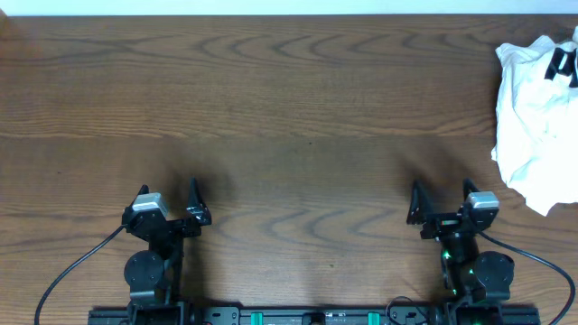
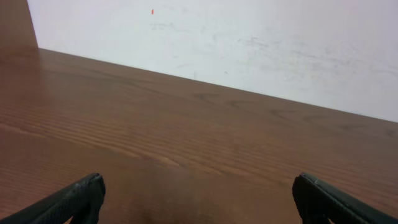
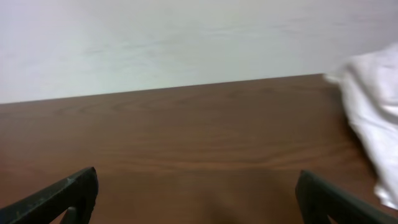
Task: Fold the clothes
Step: 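Reach the right gripper toward the crumpled white T-shirt at right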
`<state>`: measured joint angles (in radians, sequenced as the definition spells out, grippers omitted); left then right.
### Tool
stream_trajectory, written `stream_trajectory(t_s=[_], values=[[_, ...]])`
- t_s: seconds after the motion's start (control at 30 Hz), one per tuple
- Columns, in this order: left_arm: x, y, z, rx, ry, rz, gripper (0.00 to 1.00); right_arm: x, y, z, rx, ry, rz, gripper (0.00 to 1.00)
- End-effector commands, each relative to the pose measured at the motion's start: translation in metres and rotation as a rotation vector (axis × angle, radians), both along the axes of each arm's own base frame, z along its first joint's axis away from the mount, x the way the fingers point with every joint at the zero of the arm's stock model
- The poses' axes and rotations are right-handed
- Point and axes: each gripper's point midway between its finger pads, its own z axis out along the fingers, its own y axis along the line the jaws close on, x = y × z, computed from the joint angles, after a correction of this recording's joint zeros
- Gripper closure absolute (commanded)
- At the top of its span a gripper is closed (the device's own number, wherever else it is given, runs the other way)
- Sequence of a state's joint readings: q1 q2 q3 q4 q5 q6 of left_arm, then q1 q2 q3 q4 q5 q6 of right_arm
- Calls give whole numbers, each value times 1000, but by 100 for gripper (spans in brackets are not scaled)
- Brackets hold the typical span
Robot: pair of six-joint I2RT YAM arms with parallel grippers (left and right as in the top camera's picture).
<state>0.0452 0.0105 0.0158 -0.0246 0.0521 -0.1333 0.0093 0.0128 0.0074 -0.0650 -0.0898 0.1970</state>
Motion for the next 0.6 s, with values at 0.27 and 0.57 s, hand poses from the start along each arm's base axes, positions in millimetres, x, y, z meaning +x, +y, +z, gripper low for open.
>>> stream_trajectory(t_s=[0.27,0.57], values=[[-1,3,-15,8,48,16,2,-3,-29,34,-145,27,-154,1],[-1,3,-15,8,48,16,2,30,-49,55,-234,261,-206,1]])
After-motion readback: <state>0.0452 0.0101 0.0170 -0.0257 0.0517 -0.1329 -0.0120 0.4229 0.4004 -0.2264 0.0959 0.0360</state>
